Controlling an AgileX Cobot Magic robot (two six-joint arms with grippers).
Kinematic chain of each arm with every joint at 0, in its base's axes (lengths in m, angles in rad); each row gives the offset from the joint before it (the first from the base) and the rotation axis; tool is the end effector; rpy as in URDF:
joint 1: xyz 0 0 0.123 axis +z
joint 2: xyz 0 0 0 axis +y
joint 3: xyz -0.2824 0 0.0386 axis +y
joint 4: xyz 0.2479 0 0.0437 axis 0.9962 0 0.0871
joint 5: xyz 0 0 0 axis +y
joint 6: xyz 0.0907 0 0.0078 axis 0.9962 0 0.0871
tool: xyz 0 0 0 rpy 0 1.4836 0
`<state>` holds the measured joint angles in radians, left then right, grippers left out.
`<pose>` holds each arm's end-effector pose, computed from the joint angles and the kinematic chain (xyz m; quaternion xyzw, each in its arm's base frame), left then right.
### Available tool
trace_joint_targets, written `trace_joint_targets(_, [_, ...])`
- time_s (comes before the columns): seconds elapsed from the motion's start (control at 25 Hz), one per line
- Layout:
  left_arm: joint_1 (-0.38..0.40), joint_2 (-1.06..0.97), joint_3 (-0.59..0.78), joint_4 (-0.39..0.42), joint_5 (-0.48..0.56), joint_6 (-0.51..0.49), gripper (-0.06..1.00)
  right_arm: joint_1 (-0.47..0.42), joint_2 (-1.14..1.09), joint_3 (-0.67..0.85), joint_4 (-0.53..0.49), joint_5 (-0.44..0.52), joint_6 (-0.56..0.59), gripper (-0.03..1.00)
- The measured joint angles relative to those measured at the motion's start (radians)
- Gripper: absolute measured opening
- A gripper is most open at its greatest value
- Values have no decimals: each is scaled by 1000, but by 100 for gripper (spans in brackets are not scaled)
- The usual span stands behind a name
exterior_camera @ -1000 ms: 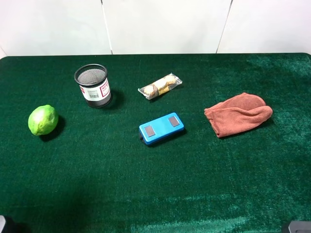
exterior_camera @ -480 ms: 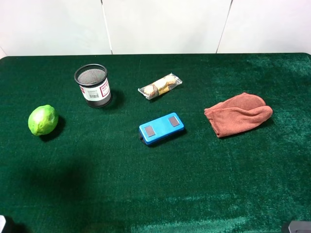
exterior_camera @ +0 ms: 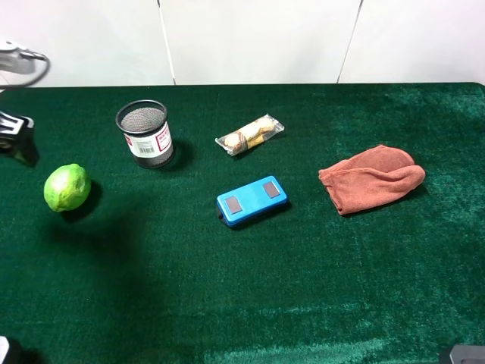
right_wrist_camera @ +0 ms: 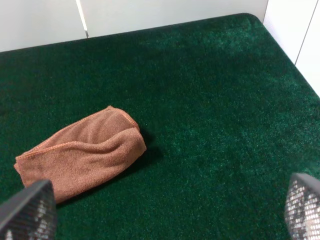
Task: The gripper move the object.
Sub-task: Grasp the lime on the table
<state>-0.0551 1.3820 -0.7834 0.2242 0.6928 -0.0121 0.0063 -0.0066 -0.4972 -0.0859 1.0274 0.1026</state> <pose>0.2479 -0.0007 0.2203 0.0926 0.9753 0.0798 0.1839 -0.0043 -0.0067 0.2793 0.0416 0.8416 -0.0136 0.5383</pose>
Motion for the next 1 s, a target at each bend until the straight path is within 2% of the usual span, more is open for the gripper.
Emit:
trace_joint_targets(0.24, [-30,160,0,-25,-135,1,99,0,0,0,0,0,0,70])
trace_joint_targets(0.52, [-31,300,-1,-71,-241,40,99,0,0,0,0,0,0,70])
trace_joint_targets(1.0, [-58,458,-2,-109,-366,50,99,0,0,0,0,0,0,70])
